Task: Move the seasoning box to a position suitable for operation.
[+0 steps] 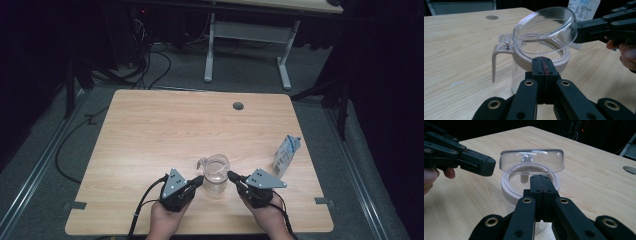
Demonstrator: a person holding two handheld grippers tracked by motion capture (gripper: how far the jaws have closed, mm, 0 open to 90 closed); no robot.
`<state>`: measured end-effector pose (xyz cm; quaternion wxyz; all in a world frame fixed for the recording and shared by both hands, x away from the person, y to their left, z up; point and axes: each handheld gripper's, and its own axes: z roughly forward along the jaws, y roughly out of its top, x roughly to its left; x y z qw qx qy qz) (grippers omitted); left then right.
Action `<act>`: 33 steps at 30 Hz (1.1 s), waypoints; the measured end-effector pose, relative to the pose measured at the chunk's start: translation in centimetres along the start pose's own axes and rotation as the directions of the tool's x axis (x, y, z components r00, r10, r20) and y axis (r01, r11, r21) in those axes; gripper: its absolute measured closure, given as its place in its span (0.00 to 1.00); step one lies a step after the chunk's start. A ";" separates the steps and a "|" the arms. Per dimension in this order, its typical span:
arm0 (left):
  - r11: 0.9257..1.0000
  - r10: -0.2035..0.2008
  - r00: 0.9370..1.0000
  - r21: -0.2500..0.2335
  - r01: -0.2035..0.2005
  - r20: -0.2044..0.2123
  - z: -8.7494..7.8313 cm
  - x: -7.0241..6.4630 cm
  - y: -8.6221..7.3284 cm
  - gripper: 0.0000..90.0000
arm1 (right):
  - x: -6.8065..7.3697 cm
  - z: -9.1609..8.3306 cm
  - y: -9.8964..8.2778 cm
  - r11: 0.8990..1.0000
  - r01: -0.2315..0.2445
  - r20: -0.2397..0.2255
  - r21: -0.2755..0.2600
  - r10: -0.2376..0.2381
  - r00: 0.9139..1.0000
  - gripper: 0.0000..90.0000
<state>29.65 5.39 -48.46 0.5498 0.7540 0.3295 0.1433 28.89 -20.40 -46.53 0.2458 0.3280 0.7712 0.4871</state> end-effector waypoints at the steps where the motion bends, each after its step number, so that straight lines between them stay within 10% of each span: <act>1: 1.000 0.002 1.000 0.002 -0.002 0.005 0.1 -0.1 0.0 1.00 | 0.0 0.0 0.0 1.000 0.000 -0.001 0.001 0.000 1.000 1.00; 33: 0.999 -0.007 1.000 -0.032 0.008 0.026 0.9 -0.8 0.6 1.00 | 0.3 1.0 -0.4 1.000 -0.004 -0.018 0.009 0.004 1.000 1.00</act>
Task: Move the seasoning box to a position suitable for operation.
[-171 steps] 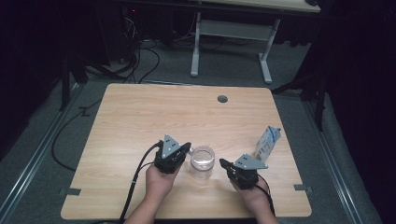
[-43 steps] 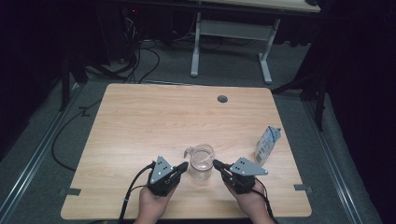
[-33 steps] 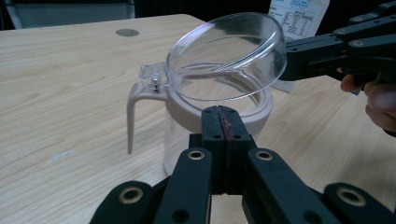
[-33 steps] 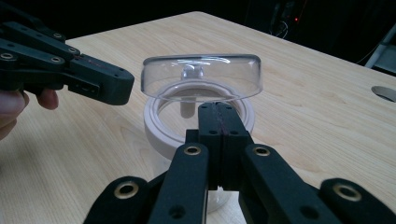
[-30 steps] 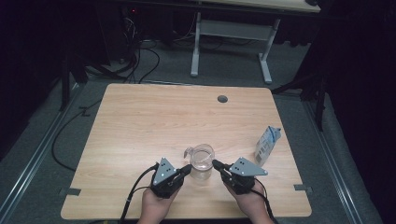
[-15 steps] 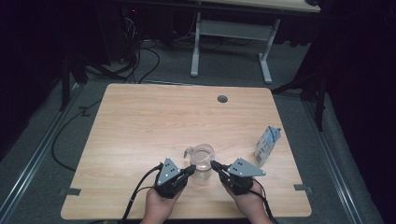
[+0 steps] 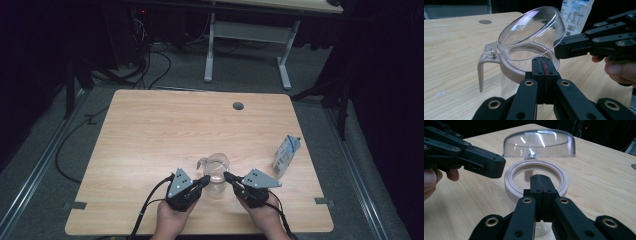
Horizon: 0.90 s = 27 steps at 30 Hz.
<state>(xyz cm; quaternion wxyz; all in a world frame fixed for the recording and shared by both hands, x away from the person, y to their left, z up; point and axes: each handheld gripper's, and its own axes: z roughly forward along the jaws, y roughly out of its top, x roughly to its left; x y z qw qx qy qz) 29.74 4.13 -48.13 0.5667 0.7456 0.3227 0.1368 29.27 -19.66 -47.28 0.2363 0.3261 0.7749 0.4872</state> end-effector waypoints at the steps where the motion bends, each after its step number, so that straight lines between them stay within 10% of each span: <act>1: 1.000 0.000 1.000 -0.006 0.000 -0.002 -0.1 0.1 0.1 1.00 | 0.0 0.0 -0.1 1.000 -0.006 -0.003 -0.004 0.006 1.000 1.00; 27: 0.995 -0.053 0.998 -0.082 0.050 -0.036 -0.8 1.8 0.9 1.00 | 0.0 0.0 -0.2 1.000 -0.009 -0.003 -0.016 0.009 1.000 1.00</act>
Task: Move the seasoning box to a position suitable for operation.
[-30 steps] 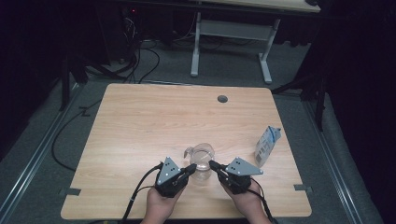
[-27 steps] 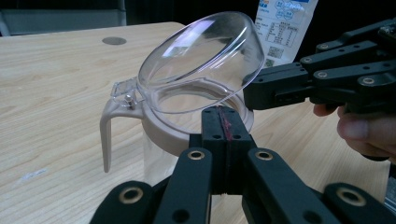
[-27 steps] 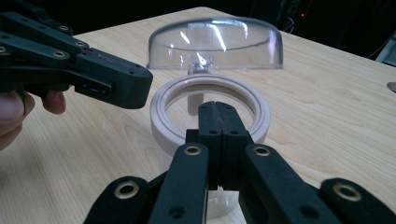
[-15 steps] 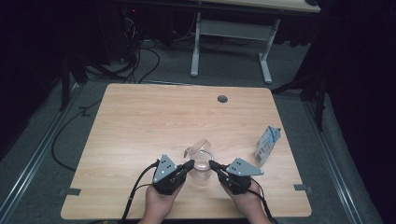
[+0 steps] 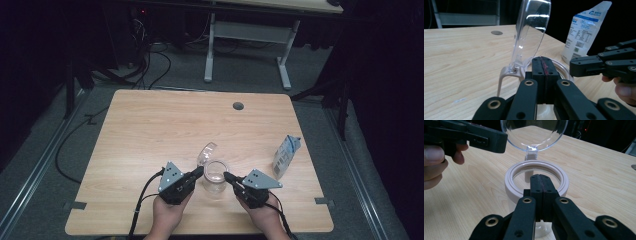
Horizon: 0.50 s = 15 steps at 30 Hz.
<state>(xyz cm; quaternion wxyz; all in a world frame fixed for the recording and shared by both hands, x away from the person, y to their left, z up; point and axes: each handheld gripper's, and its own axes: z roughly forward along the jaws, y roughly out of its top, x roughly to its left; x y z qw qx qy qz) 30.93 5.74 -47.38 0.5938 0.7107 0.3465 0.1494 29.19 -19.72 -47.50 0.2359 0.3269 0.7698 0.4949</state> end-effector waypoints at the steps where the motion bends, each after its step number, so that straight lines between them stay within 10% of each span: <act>1: 1.000 -0.002 1.000 -0.003 0.002 -0.003 0.0 0.1 0.0 1.00 | 0.0 0.0 0.0 1.000 0.000 -0.001 0.000 0.000 1.000 1.00; 15: 1.000 -0.003 1.000 0.000 0.003 -0.029 -0.4 0.8 -0.2 1.00 | 0.0 0.0 0.0 1.000 0.000 -0.003 -0.002 0.000 1.000 1.00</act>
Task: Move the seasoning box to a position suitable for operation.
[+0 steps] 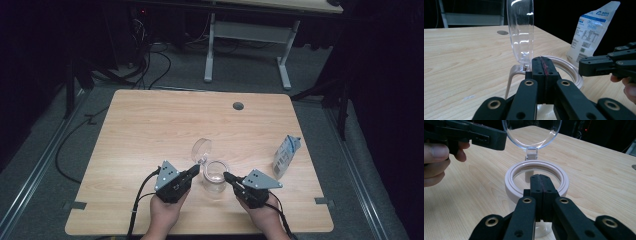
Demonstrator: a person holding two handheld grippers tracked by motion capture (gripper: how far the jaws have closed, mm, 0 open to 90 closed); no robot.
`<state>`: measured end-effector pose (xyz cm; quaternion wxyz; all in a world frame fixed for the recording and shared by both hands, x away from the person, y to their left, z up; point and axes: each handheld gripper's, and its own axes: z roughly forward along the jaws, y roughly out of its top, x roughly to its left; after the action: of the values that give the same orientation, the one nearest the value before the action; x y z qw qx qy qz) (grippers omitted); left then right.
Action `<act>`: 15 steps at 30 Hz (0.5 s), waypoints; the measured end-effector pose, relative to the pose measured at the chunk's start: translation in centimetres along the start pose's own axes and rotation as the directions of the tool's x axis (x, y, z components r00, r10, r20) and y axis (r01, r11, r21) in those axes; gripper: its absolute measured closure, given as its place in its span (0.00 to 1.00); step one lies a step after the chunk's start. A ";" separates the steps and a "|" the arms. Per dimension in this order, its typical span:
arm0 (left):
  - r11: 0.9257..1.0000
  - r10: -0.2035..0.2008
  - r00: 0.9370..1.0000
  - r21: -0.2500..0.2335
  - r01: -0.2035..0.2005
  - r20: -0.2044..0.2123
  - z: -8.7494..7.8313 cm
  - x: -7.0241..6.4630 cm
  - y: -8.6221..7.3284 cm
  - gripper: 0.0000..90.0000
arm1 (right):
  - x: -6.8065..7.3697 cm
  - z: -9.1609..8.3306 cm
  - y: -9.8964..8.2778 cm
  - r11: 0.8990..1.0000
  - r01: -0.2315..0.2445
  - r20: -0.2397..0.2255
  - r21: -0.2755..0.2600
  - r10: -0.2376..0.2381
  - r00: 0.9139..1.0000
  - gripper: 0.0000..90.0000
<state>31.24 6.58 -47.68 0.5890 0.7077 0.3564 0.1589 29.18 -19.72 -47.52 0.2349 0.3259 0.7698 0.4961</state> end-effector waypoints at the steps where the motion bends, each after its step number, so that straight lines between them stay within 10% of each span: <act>1: 1.000 0.003 1.000 0.008 -0.003 -0.003 0.0 0.1 -0.2 1.00 | 0.0 0.0 0.0 1.000 0.001 0.003 0.002 -0.001 1.000 1.00; 15: 0.995 0.034 0.999 0.098 -0.030 -0.039 0.1 1.1 -1.9 0.95 | -0.4 -0.5 0.3 1.000 -0.017 -0.008 -0.008 0.017 1.000 0.92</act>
<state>31.45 7.39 -49.67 0.5436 0.7380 0.3642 0.1650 29.16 -20.25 -47.04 0.2289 0.3296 0.7657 0.5027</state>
